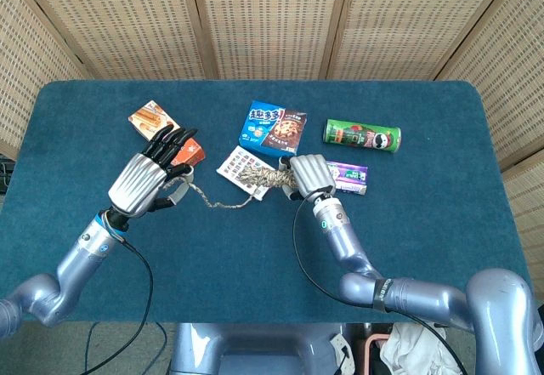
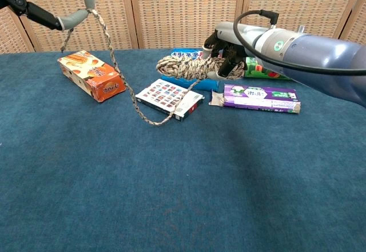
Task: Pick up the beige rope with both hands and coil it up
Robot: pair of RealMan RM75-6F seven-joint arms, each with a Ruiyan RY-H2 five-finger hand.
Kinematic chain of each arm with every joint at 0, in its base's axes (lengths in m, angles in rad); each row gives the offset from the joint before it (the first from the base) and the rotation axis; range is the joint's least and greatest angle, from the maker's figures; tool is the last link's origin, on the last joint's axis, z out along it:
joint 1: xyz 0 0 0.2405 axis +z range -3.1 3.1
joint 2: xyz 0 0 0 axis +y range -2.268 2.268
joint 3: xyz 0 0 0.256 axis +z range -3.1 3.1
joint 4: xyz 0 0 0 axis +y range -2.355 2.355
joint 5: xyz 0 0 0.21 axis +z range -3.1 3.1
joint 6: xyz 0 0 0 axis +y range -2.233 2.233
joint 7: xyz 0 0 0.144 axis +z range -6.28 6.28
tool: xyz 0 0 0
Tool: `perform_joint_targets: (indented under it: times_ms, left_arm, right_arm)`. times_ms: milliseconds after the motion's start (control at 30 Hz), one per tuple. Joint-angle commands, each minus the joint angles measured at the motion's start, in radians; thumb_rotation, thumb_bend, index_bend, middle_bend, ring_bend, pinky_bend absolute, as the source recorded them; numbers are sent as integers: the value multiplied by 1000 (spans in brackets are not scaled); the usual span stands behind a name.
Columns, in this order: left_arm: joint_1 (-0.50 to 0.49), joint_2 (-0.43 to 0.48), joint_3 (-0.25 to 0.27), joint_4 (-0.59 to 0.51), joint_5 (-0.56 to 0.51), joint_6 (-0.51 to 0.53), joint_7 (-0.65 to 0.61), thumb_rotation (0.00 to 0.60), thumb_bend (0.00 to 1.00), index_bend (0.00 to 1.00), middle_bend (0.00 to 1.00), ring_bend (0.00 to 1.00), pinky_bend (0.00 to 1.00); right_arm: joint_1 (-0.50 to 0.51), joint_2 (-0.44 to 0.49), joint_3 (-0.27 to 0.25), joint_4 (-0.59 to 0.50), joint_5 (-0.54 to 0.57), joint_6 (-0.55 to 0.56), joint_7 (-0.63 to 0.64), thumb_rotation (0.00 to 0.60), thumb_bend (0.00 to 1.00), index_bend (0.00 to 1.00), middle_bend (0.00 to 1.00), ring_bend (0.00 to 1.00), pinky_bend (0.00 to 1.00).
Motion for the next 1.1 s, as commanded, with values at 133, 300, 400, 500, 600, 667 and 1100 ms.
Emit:
perform_joint_targets:
  times_ms: [133, 300, 400, 500, 600, 667, 1100]
  left_arm:
    - [-34, -13, -59, -61, -47, -5, 14, 600, 489, 748, 0, 0, 0]
    - [-54, -6, -115, -120, -110, -15, -2, 600, 502, 749, 0, 0, 0]
    - [-61, -1, -146, -167, -165, -31, -41, 600, 503, 749, 0, 0, 0]
    - [-75, -3, -171, -185, -194, -40, -45, 600, 503, 749, 0, 0, 0]
    - [-88, -7, -188, -208, -222, -51, -32, 600, 503, 749, 0, 0, 0]
    - [-102, -16, -203, -229, -252, -62, -11, 600, 503, 749, 0, 0, 0]
    - [-243, -135, -368, -224, -485, -70, 134, 600, 503, 749, 0, 0, 0]
  right_arm:
    - [3, 3, 26, -29, 4, 2, 11, 600, 659, 675, 675, 462, 743]
    - [1, 5, 28, -46, -14, 2, 22, 600, 697, 676, 677, 463, 744]
    - [-1, 5, 26, -51, -24, -2, 31, 600, 698, 676, 679, 463, 746]
    - [-3, 1, 17, -52, -41, -6, 37, 600, 707, 676, 680, 464, 749]
    - [-5, -9, 14, -48, -49, -7, 47, 600, 718, 677, 680, 465, 751]
    - [-1, -18, 16, -45, -51, -10, 49, 600, 721, 677, 680, 466, 752]
    - [9, -44, -4, -72, -71, -1, 15, 600, 722, 677, 681, 467, 753]
